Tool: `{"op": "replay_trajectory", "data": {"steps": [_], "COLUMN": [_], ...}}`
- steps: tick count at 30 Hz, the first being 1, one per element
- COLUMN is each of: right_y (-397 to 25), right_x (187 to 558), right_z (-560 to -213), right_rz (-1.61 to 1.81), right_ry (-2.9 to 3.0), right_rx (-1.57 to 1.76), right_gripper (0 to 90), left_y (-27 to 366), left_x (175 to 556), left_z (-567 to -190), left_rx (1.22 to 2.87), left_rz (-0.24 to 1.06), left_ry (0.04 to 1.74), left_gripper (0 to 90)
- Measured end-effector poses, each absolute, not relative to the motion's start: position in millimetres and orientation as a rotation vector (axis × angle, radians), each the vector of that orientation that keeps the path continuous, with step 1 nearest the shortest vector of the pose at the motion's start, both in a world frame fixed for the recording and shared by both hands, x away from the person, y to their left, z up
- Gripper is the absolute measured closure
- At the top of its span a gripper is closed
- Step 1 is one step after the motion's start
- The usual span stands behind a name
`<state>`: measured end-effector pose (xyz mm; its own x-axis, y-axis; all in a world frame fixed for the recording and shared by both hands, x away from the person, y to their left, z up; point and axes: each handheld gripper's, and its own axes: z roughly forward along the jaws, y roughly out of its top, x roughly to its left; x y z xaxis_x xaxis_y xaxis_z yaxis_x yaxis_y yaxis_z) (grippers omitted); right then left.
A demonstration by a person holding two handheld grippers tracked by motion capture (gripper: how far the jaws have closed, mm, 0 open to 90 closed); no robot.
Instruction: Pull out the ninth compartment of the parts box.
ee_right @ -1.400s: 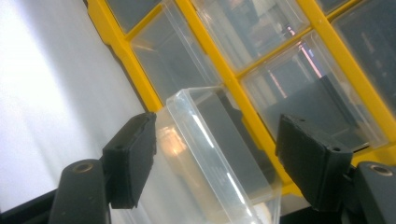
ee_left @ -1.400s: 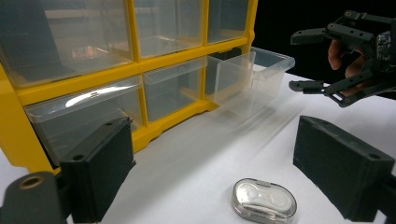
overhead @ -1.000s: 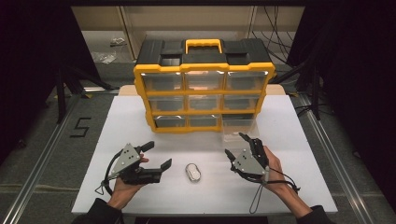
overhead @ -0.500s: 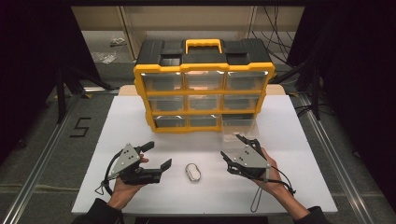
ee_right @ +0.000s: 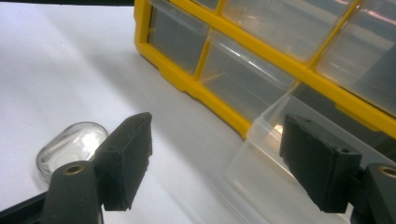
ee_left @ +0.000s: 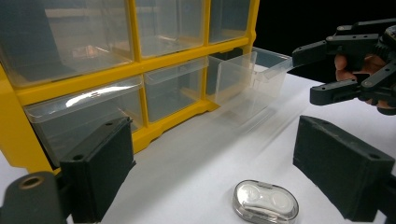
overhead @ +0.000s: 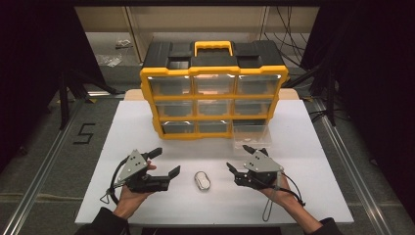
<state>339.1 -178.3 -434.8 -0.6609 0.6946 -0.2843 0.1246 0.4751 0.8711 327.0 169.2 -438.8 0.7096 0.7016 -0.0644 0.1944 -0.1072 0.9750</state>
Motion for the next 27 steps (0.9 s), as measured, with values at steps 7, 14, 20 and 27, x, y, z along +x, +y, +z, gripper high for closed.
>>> {"op": "replay_trajectory", "data": {"steps": [7, 14, 20, 27], "right_y": [-174.5, -169.9, -164.0, -156.6], "right_x": [338.9, 339.0, 339.1, 338.6], "right_z": [-436.1, -437.4, -440.2, -446.2], "right_rz": [1.18, 1.195, 1.209, 1.18], "right_ry": [2.127, 2.172, 2.218, 2.264], "right_rx": [0.696, 0.719, 0.743, 0.736], "right_gripper": [25.4, 25.0, 24.7, 24.4], "left_y": [169.1, 169.0, 169.1, 168.9], "left_x": [327.4, 327.1, 327.2, 327.0], "left_z": [-438.7, -438.7, -438.6, -438.5], "left_rx": [1.658, 1.659, 1.656, 1.657], "left_rz": [0.501, 0.503, 0.503, 0.506], "left_ry": [0.732, 0.727, 0.725, 0.722], "left_gripper": [11.7, 11.7, 11.7, 11.7]}}
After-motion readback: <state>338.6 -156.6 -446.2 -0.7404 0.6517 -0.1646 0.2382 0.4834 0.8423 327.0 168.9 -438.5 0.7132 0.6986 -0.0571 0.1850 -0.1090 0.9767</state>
